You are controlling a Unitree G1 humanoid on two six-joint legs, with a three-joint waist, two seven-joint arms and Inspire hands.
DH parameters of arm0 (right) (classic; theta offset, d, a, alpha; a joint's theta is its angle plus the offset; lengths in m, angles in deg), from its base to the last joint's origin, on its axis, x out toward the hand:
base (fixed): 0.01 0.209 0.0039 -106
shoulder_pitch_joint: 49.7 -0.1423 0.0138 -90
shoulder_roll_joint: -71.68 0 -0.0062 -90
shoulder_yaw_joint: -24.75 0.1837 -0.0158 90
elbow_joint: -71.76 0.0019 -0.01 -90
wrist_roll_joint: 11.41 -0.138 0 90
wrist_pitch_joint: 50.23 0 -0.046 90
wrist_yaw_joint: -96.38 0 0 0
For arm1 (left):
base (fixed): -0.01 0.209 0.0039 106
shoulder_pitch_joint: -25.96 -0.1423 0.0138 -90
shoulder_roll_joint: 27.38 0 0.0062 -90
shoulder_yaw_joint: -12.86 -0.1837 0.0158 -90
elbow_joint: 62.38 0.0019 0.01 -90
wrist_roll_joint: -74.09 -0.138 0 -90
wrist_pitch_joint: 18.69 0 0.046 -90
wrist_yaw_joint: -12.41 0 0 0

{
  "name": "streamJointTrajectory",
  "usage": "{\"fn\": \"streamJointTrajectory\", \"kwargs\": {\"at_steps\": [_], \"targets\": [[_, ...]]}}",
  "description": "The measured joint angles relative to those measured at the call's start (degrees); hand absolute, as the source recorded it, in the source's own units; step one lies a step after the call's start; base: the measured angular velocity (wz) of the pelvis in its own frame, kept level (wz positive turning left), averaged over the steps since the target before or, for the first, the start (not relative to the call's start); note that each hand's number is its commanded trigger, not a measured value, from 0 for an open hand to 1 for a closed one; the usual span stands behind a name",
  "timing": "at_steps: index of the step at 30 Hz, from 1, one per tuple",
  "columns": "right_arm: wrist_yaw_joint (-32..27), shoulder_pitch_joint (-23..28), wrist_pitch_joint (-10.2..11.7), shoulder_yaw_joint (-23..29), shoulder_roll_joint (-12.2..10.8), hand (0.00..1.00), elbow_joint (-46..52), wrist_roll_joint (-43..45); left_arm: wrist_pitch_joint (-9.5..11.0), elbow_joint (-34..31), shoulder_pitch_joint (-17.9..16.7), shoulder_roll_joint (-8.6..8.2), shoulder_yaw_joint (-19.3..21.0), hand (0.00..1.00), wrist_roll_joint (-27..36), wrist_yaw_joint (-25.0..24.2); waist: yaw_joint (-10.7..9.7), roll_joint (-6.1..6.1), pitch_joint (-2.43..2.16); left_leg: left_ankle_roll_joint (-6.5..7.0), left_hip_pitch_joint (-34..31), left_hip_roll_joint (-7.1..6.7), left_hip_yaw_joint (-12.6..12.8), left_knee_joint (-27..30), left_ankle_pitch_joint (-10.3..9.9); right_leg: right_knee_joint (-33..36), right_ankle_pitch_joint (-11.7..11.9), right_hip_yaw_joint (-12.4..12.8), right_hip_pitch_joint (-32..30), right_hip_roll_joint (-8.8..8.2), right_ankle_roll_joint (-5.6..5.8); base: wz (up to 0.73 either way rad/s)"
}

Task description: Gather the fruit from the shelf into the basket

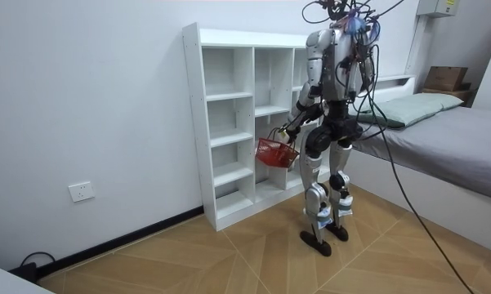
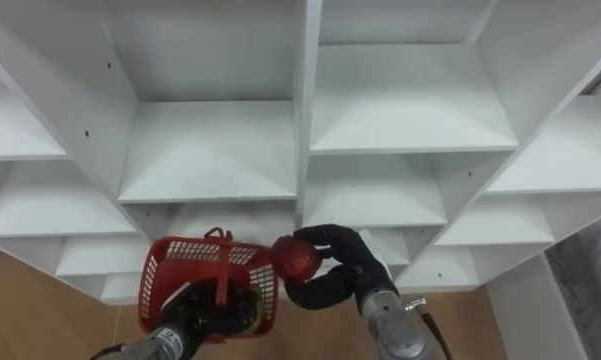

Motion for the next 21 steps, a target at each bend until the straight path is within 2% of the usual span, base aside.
{"fn": "streamJointTrajectory", "kwargs": {"at_steps": [9, 14, 21], "targets": [[1.4, -2.0, -0.1, -1.9, -0.6, 1.00, 0.3, 3.2, 0.0, -0.1, 0.9, -0.68, -1.3, 1.00, -0.1, 0.0, 1.1, 0.22, -0.25, 0.01, -1.1, -0.02, 0.0, 0.9, 0.0, 0.0, 0.0, -0.3, -0.8, -0.17, 0.00, -0.01], [1.6, -3.0, -0.1, -1.9, -1.5, 1.00, -0.3, 3.7, 0.0, -0.1, 1.8, -0.97, -1.5, 1.00, -0.1, -0.1, 1.0, 0.33, -0.27, 0.01, -1.3, -0.02, -0.2, 1.4, 0.0, 0.0, 0.1, -0.4, -0.6, -0.18, -0.10, 0.01], [1.2, -3.1, -0.3, -3.5, -1.2, 1.00, -1.7, 3.4, -0.3, -0.3, 2.5, -0.76, -2.9, 1.00, -0.1, -0.1, 0.9, 0.88, -0.34, 0.00, -1.9, 0.03, -0.9, 1.8, 0.0, 0.0, 0.4, -1.1, -0.7, -0.12, -0.33, 0.05]]}}
